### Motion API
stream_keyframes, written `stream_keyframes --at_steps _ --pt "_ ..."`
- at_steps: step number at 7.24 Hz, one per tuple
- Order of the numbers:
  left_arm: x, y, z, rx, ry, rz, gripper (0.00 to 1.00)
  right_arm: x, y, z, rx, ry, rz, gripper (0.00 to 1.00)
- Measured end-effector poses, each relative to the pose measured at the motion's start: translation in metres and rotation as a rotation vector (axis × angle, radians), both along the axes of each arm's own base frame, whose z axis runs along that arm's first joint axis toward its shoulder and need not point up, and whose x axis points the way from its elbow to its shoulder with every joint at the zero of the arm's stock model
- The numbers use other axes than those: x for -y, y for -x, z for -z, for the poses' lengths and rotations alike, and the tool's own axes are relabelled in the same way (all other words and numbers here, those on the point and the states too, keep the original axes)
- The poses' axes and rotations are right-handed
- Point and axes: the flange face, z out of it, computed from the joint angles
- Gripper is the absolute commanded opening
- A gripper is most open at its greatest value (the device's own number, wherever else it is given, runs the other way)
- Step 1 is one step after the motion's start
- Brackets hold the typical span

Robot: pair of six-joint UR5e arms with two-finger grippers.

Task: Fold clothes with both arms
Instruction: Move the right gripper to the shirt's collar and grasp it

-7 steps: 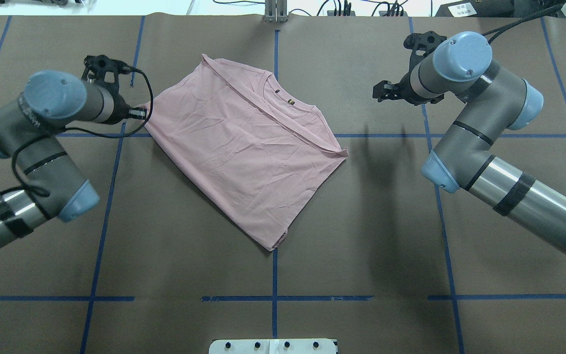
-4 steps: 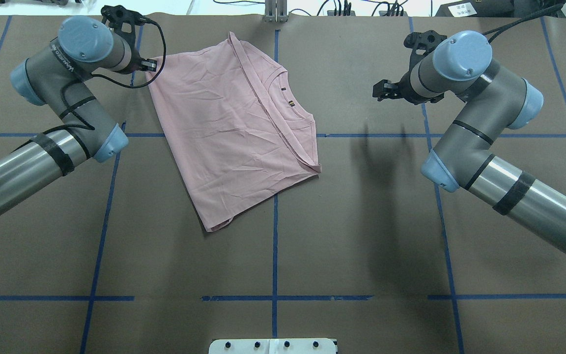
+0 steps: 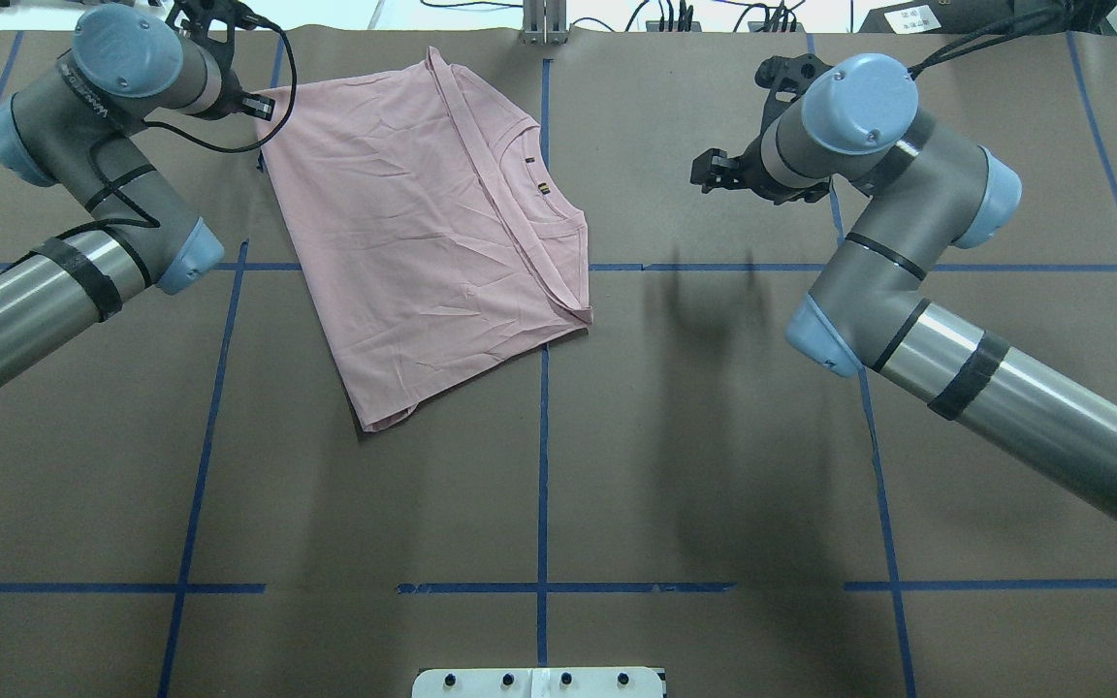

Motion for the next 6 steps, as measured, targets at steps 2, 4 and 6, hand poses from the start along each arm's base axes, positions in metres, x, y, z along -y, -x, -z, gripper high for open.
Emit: stream_keyframes --at_steps 2,4,6 --pt "-0.001 0.006 0.010 -0.040 -0.006 -0.034 1.00 0.003 0.055 0.056 0.061 0.062 -0.084 0.62" --pt "-0.006 0.012 0.013 -0.063 -0.009 -0.049 1.00 -0.002 0.110 0.096 0.076 0.092 -0.103 0.63" --pt "-0.010 0.014 0.013 -0.072 -0.011 -0.050 1.00 -0.013 0.144 0.112 0.040 0.104 -0.089 0.63"
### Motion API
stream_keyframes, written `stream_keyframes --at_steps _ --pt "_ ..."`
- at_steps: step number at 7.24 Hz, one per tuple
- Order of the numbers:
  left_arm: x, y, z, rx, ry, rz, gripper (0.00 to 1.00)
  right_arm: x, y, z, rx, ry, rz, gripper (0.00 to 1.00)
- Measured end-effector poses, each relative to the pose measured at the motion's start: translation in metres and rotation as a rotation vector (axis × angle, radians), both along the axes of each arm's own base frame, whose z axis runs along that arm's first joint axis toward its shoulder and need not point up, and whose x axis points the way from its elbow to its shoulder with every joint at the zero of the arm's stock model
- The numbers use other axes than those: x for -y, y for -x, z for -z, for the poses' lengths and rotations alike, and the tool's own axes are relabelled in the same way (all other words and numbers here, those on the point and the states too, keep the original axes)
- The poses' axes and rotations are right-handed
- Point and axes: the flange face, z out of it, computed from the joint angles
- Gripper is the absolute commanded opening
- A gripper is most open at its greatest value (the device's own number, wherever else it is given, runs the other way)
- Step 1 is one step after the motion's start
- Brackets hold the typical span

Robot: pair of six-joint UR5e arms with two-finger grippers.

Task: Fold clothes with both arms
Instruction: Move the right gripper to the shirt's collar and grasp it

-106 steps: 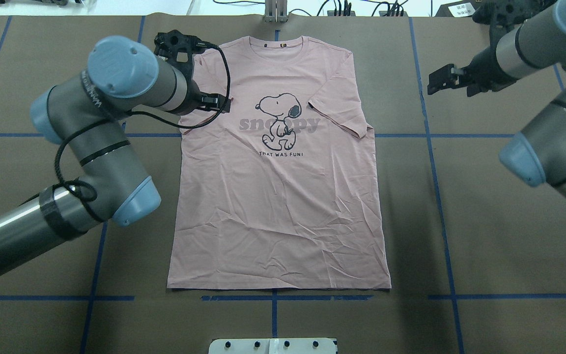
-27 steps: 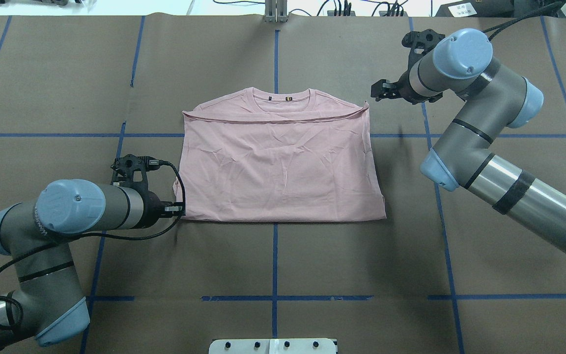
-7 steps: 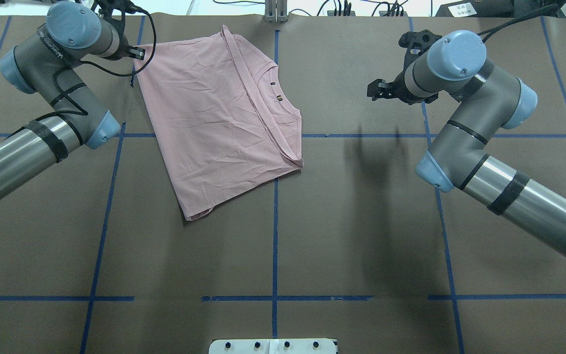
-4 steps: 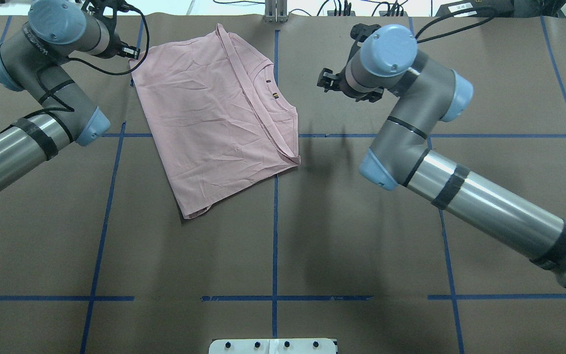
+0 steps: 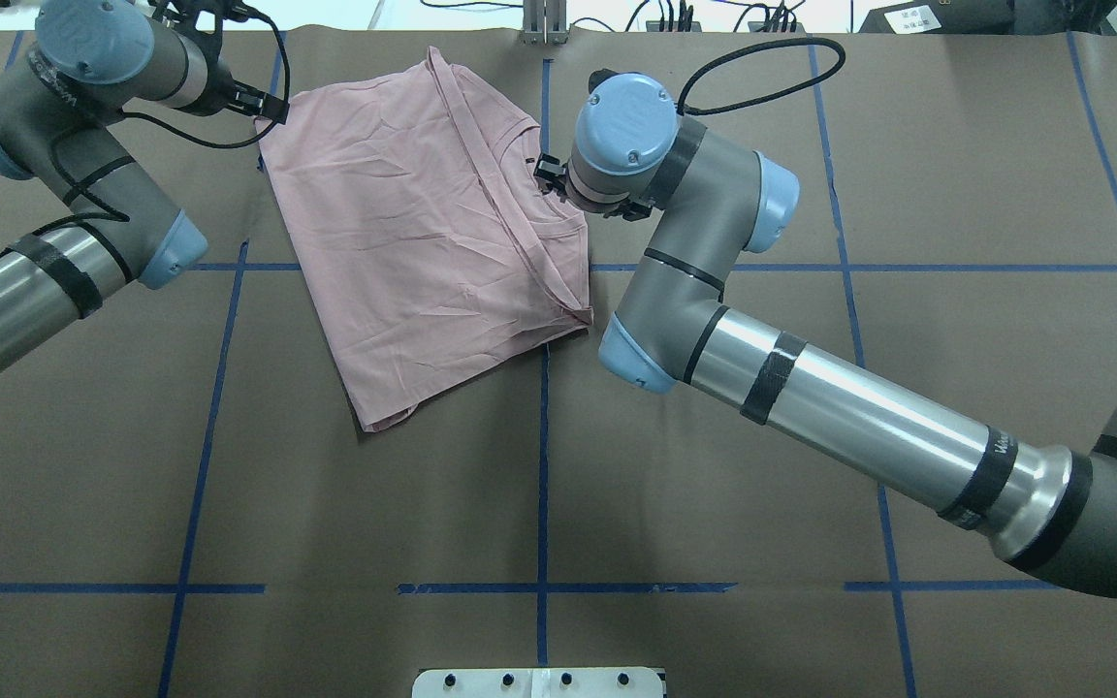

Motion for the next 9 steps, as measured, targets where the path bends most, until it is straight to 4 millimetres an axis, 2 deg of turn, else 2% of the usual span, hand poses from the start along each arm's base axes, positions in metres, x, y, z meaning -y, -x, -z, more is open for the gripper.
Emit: stream_keyframes --at_steps 2,4,5,6,7,8,9 --pt "-0.001 0.000 0.001 -0.004 -0.001 0.001 1.00 -0.011 0.019 0.000 -0.059 -0.012 0.034 0.62" --pt "-0.001 0.000 0.002 -0.006 -0.002 0.001 1.00 -0.017 0.033 -0.013 -0.117 -0.038 0.057 0.55" --pt "-0.002 0.000 0.002 -0.006 -0.003 0.001 1.00 -0.021 0.039 -0.017 -0.134 -0.048 0.061 0.47" --pt "-0.002 0.001 0.002 -0.006 -0.003 0.001 1.00 -0.025 0.043 -0.019 -0.143 -0.054 0.065 0.33" --pt "-0.002 0.001 0.002 -0.007 -0.004 0.001 1.00 -0.028 0.047 -0.020 -0.147 -0.056 0.067 0.07" --pt "-0.003 0.001 0.002 -0.007 -0.005 0.001 1.00 -0.031 0.049 -0.020 -0.148 -0.057 0.067 0.00" --pt "-0.003 0.002 0.002 -0.008 -0.005 0.001 1.00 -0.031 0.049 -0.020 -0.154 -0.054 0.067 0.00"
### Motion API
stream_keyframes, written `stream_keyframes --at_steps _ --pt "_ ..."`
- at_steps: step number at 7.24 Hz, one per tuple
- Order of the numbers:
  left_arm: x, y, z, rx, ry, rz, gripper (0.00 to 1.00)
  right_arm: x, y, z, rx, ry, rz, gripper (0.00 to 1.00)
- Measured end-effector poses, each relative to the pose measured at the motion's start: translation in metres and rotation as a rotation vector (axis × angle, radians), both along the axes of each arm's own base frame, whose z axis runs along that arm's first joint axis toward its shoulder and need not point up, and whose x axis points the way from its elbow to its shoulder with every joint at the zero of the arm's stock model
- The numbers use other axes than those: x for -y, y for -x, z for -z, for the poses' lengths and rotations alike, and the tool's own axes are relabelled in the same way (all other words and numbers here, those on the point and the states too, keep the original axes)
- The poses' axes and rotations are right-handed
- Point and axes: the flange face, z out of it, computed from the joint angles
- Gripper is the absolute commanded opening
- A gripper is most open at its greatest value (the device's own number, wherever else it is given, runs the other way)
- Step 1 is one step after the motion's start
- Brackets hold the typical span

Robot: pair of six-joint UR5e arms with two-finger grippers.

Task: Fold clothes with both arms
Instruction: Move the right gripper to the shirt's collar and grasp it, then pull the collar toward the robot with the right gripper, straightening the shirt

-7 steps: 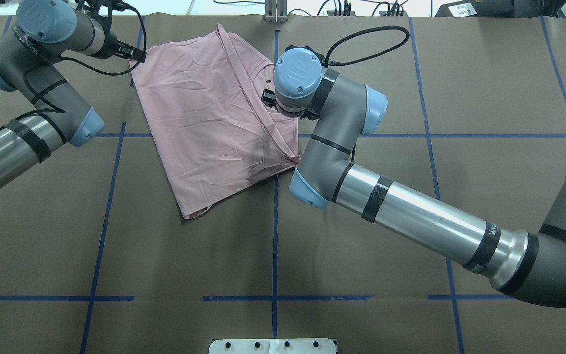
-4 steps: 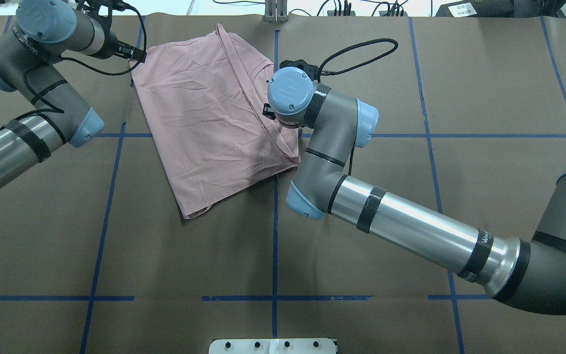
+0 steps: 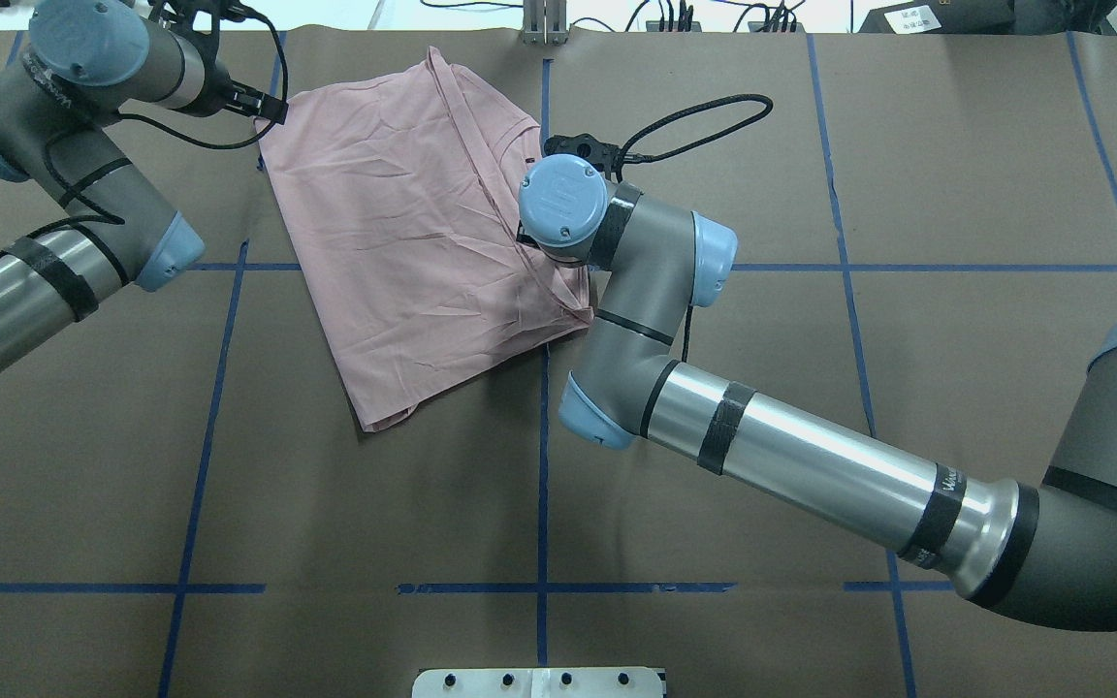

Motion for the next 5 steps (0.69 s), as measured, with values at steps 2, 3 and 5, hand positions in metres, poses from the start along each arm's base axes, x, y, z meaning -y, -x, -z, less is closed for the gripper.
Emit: stream_keyframes --at_steps 2,3,5 --pt "-0.001 0.000 0.002 -0.003 -0.003 0.000 1.00 -0.001 0.000 -0.001 -0.025 0.006 0.001 0.00" --pt "-0.001 -0.001 0.004 -0.006 -0.006 0.000 1.00 -0.002 -0.002 0.000 -0.028 0.006 0.001 0.00" --pt "-0.006 0.000 0.008 -0.014 -0.015 -0.003 1.00 -0.018 -0.026 0.002 -0.009 -0.003 -0.002 0.00"
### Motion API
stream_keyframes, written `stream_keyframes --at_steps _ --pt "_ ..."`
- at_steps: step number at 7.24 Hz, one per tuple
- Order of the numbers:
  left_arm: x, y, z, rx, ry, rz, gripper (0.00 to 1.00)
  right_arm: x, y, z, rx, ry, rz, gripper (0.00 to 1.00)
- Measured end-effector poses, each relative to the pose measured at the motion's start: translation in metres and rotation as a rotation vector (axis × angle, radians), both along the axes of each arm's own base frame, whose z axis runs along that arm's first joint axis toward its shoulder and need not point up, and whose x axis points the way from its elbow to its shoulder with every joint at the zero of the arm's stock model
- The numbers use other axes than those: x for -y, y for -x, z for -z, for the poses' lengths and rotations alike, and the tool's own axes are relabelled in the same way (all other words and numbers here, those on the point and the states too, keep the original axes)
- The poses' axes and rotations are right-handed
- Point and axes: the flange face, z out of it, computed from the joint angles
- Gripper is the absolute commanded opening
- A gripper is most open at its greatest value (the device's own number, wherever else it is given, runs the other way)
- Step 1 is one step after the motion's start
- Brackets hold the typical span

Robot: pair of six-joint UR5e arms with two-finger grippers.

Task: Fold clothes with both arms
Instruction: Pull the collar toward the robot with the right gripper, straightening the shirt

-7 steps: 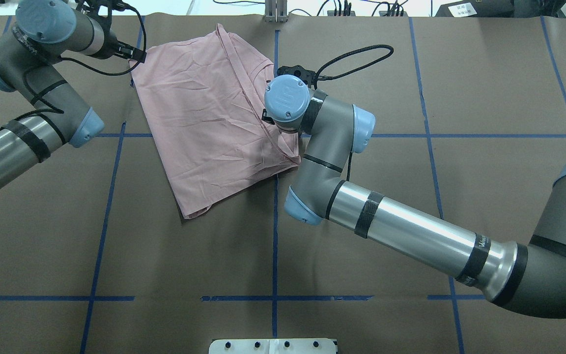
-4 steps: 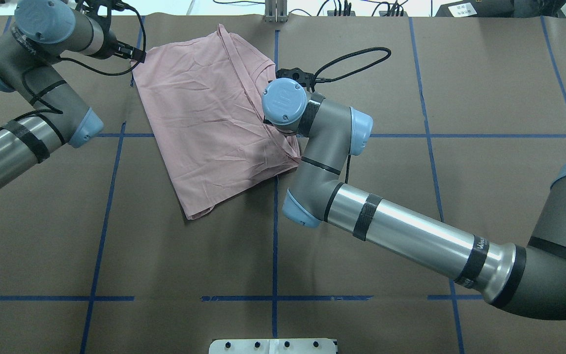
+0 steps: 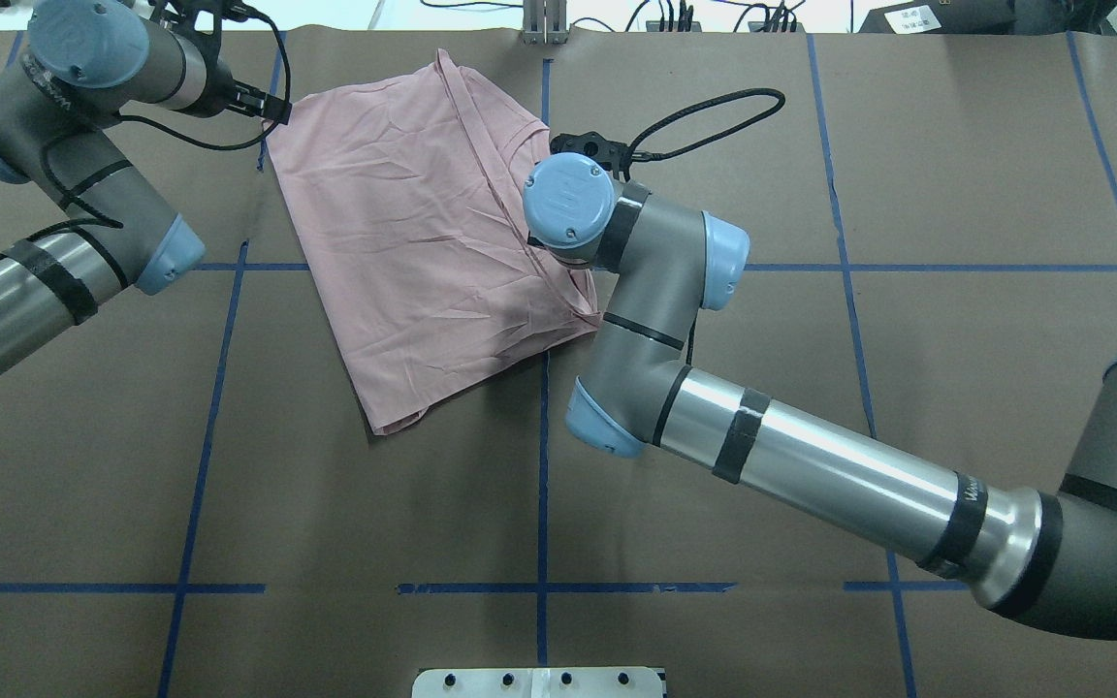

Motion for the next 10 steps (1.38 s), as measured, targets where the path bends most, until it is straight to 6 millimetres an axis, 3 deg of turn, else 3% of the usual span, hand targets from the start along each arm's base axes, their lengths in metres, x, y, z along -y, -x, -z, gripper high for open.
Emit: stream_keyframes --at_steps 1,4,5,6,8,10 --pt "-0.003 0.000 0.002 -0.004 -0.005 -0.002 1.00 -0.022 -0.017 -0.010 0.011 -0.007 0.001 0.00" --pt "-0.006 -0.002 0.007 -0.010 -0.013 -0.006 1.00 -0.128 -0.038 -0.034 0.039 -0.059 0.010 0.00" --pt "-0.007 -0.003 0.009 -0.013 -0.017 -0.008 1.00 -0.159 -0.041 -0.041 0.045 -0.076 0.013 0.39" --pt "-0.010 -0.005 0.012 -0.018 -0.023 -0.012 1.00 -0.181 -0.046 -0.046 0.044 -0.090 0.017 0.99" --pt "-0.019 -0.009 0.017 -0.034 -0.024 -0.016 1.00 -0.201 -0.052 -0.047 0.039 -0.112 0.024 1.00" --pt "-0.026 -0.016 0.022 -0.049 -0.020 -0.018 1.00 -0.211 -0.052 -0.029 0.009 -0.112 0.079 0.95"
